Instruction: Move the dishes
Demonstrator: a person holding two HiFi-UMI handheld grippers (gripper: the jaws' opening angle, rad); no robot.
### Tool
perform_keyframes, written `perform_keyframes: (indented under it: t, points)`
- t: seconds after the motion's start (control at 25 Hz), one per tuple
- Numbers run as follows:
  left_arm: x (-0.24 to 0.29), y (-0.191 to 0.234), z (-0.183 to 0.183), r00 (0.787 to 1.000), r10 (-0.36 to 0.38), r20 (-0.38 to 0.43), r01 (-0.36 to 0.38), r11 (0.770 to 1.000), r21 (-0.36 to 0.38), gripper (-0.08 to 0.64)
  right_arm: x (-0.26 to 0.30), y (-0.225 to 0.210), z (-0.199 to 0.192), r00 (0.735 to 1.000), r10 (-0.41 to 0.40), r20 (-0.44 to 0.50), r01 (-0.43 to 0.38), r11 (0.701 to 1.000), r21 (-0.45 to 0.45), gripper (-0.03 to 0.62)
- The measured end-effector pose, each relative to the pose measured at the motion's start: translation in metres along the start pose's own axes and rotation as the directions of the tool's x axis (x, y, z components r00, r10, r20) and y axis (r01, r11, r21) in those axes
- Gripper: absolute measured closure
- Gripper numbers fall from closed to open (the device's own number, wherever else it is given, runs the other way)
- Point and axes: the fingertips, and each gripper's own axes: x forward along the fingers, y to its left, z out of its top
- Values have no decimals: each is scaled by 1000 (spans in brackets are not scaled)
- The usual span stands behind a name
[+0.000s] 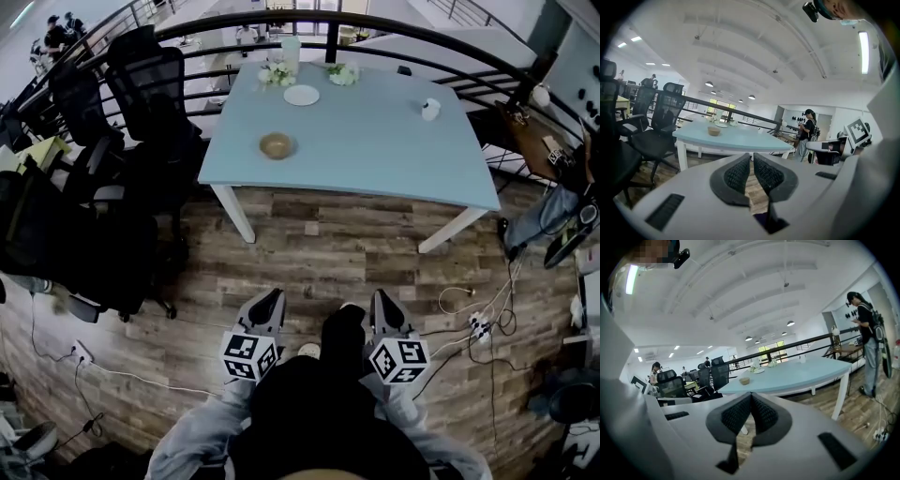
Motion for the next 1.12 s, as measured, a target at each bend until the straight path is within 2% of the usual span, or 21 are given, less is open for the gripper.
perform_keyframes:
  t: [0.28,0.52,0.92,1.04,1.08,1.12]
  points:
    - [32,11,13,1000,15,2,-15,1000,-3,522,33,-9,15,1000,25,-6,-25,1000,-3,588]
    - [79,14,23,1000,17,-10,-17,1000,-16,522,71,-37,35,999,31,-9,-31,1000,0,588]
    - [184,20,49,1000,24,-8,-24,1000,-13,522,142,-96,72,999,45,-13,-45,999,9,588]
    - [216,19,63,1000,19,-2,-19,1000,-14,522,164,-115,90,998,63,10,-63,996,55,588]
    - [225,18,68,1000,16,-4,-16,1000,-12,522,172,-120,96,997,76,19,-77,994,83,573]
    - [234,17,73,1000,14,-6,-14,1000,-8,522,181,-125,102,996,90,28,-93,989,112,490]
